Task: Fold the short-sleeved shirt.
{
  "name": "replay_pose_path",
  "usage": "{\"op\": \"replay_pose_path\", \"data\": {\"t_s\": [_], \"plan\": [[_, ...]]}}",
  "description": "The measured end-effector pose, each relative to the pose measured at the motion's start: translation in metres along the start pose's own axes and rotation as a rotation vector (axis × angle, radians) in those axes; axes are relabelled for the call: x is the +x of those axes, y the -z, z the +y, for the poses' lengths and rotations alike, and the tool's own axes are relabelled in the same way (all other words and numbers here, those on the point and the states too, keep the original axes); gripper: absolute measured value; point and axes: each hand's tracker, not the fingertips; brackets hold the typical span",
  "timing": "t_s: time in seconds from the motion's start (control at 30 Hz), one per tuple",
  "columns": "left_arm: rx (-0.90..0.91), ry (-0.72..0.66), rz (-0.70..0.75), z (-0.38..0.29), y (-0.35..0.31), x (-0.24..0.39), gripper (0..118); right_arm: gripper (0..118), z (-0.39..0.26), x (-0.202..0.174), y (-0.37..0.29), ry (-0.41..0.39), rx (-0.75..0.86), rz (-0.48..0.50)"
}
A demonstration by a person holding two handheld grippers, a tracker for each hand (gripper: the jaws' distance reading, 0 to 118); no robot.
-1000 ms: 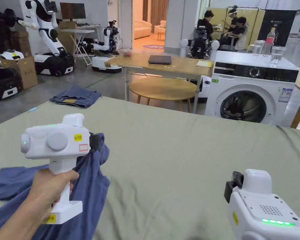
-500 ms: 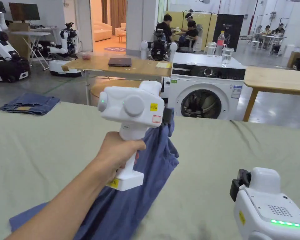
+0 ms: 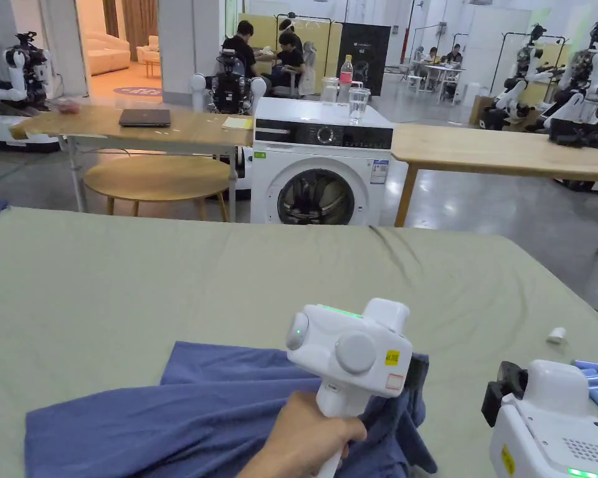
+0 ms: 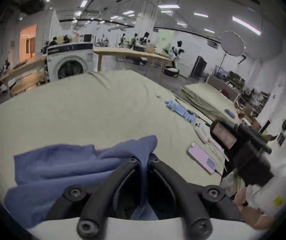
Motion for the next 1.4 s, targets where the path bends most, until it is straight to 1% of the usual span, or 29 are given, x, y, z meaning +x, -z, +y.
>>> {"op": "replay_pose_path", "data": {"t_s": [0.13, 0.17, 0.2, 0.23, 0.27, 0.33, 0.37, 0.57, 0.63, 0.67, 0.7, 0.73, 0.77, 0.87, 1.0, 1.07, 1.2, 1.27, 1.33, 1.4], "plan": [[-0.021, -0.038, 0.004, -0.024, 0.009, 0.001, 1, 0, -0.007, 0.005, 0.001, -0.001, -0.021, -0.016], [-0.022, -0.048, 0.007, -0.027, 0.009, 0.0, 3, 0, -0.008, 0.005, 0.001, 0.002, -0.025, -0.014], [-0.024, -0.065, 0.006, -0.028, 0.009, -0.003, 10, 0, -0.008, 0.004, 0.001, 0.004, -0.029, -0.011], [-0.023, -0.086, 0.001, -0.029, 0.007, -0.006, 24, 0, -0.008, 0.003, 0.001, 0.002, -0.03, -0.01], [-0.018, -0.106, -0.007, -0.03, 0.003, -0.01, 42, 0, -0.007, 0.0, 0.002, -0.001, -0.031, -0.008], [0.027, -0.142, 0.005, -0.029, -0.008, -0.016, 52, 0, -0.005, -0.004, 0.001, -0.001, -0.028, 0.005], [0.05, -0.151, 0.028, -0.029, -0.017, -0.02, 55, 0, -0.003, -0.007, 0.001, -0.001, -0.023, 0.011], [0.202, -0.179, 0.136, -0.041, -0.08, -0.053, 55, 0, 0.008, -0.03, 0.003, -0.009, 0.001, 0.062], [0.243, -0.176, 0.208, -0.051, -0.102, -0.064, 54, 0, 0.01, -0.039, 0.005, -0.007, 0.002, 0.088], [0.262, -0.178, 0.246, -0.058, -0.115, -0.071, 44, 0, 0.011, -0.045, 0.006, -0.007, 0.004, 0.096], [0.282, -0.184, 0.281, -0.064, -0.127, -0.077, 30, 0, 0.012, -0.051, 0.007, -0.008, 0.004, 0.109], [0.296, -0.185, 0.301, -0.07, -0.136, -0.083, 14, 0, 0.012, -0.056, 0.008, -0.007, 0.004, 0.124], [0.308, -0.189, 0.337, -0.077, -0.147, -0.089, 1, 0, 0.012, -0.062, 0.01, -0.004, 0.005, 0.139], [0.331, -0.207, 0.466, -0.095, -0.171, -0.106, 0, 0, 0.012, -0.081, 0.013, -0.019, 0.008, 0.171], [0.289, -0.272, 0.531, -0.112, -0.199, -0.134, 0, 0, 0.01, -0.103, 0.019, -0.021, 0.001, 0.208], [0.299, -0.285, 0.543, -0.118, -0.212, -0.151, 0, 0, 0.008, -0.111, 0.024, -0.019, -0.007, 0.225], [0.267, -0.356, 0.594, -0.121, -0.238, -0.201, 0, 0, 0.005, -0.122, 0.031, -0.028, -0.028, 0.251], [0.19, -0.392, 0.602, -0.119, -0.244, -0.231, 0, 0, 0.005, -0.125, 0.035, -0.033, -0.036, 0.257], [0.131, -0.423, 0.643, -0.118, -0.244, -0.258, 0, 0, 0.004, -0.126, 0.038, -0.034, -0.04, 0.261], [0.061, -0.456, 0.6, -0.116, -0.241, -0.283, 0, 0, 0.003, -0.127, 0.041, -0.037, -0.044, 0.264]]}}
